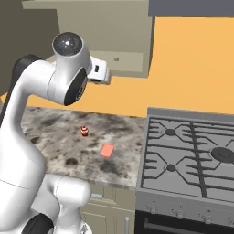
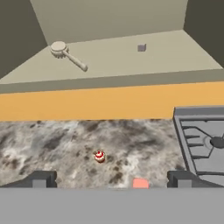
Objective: Pick the dish brush and bar soap from the cabinet and place them on the counter.
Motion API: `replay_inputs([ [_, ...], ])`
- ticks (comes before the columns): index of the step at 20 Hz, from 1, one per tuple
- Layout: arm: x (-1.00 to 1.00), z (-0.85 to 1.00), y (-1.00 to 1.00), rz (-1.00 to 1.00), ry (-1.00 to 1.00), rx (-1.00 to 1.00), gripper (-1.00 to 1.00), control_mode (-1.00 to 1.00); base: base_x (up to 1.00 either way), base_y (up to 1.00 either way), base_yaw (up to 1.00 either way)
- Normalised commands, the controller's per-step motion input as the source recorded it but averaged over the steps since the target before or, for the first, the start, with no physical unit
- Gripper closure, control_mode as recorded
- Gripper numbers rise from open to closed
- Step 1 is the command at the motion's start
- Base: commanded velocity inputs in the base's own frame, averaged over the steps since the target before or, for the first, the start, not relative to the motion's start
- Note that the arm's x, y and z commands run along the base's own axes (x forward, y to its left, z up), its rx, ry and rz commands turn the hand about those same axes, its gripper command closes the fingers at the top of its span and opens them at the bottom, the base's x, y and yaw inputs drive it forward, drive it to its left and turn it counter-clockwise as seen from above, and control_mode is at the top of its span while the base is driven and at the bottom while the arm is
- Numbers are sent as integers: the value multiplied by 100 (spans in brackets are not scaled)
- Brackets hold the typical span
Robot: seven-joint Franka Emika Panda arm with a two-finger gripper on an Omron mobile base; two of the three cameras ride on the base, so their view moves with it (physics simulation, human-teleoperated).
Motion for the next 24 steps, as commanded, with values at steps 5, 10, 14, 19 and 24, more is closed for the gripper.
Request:
replay_inputs([
  [5, 14, 1, 28, 0, -8, 7, -100, -100, 0, 0, 0],
  [10, 22, 5, 38, 0, -9, 4, -100, -100, 0, 0, 0],
  [14, 15, 24, 10, 0, -12, 2, -100, -100, 0, 0, 0],
  [19, 27, 23, 5, 2, -8, 4, -100, -100, 0, 0, 0],
  [24, 43, 1, 18, 5, 0, 1, -100, -100, 0, 0, 0],
])
